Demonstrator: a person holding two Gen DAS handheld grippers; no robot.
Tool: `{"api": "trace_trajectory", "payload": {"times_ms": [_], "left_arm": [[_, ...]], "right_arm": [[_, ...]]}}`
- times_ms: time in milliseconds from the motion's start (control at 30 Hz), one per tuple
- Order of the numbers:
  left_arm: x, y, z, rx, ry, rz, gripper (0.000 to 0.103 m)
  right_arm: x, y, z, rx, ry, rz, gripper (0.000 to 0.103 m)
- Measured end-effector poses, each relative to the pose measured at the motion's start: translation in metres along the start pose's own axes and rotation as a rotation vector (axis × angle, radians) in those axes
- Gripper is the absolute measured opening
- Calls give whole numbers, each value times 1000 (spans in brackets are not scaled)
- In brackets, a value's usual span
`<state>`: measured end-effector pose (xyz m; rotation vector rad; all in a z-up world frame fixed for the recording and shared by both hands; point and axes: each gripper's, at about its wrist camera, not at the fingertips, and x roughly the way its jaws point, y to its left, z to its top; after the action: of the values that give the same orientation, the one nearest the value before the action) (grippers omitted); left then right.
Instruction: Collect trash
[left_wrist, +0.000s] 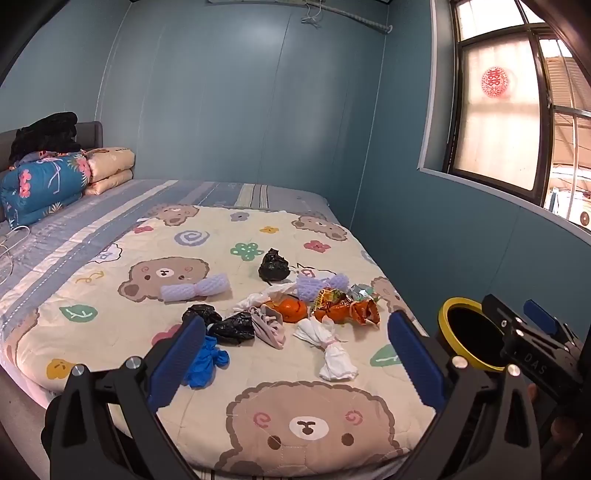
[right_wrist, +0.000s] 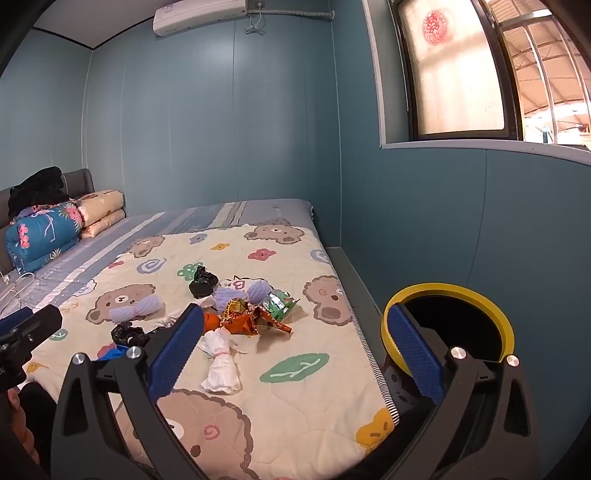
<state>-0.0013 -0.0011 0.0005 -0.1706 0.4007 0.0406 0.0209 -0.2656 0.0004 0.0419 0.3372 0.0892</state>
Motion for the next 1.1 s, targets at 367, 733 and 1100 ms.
{"api": "trace_trajectory", "payload": {"times_ms": [367,733,1100], "left_arm": [[-3,-1,11,5,5,11,96],[-4,-3,8,8,0,10,96],[-5,-4,8,7,0,12,96]], "right_arm": [[2,0,2,-3,4,-3,95],[0,0,0,-2,0,1,95],[0,-2,2,-4,0,0,95]]}}
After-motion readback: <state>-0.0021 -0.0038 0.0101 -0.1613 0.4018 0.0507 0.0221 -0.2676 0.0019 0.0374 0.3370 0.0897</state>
